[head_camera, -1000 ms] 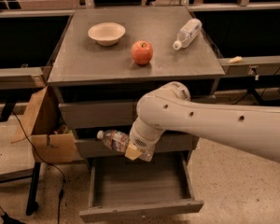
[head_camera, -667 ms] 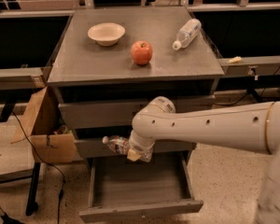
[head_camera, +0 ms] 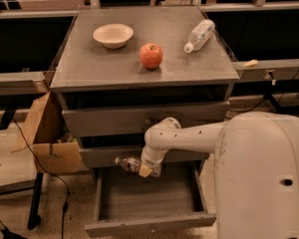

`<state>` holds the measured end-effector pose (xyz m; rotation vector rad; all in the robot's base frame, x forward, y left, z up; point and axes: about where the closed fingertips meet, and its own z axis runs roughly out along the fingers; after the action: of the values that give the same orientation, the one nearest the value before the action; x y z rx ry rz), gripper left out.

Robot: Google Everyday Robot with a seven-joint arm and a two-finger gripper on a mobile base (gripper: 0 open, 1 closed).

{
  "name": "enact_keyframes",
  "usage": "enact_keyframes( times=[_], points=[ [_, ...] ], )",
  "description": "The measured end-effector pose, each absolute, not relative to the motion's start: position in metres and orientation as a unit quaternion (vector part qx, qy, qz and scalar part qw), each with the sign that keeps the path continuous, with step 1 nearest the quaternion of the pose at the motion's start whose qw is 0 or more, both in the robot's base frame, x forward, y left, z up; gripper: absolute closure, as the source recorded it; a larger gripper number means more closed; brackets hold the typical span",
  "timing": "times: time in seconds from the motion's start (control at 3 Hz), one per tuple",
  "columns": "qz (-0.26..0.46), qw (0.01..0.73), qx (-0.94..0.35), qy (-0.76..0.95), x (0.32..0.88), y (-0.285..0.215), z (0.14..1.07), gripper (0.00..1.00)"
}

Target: Place water bottle into bottom drawer

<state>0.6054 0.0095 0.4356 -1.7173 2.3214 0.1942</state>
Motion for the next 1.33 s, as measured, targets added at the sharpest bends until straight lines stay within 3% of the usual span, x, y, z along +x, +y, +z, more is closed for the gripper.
enact_keyframes(
  times=[1.0,1.33],
  points=[
    [0.078,0.118,-0.621,0.771,0.61,0.013,0.402,1.0],
    [0.076,0.101,-0.628,0.768,0.599,-0.013,0.366,1.0]
  ],
)
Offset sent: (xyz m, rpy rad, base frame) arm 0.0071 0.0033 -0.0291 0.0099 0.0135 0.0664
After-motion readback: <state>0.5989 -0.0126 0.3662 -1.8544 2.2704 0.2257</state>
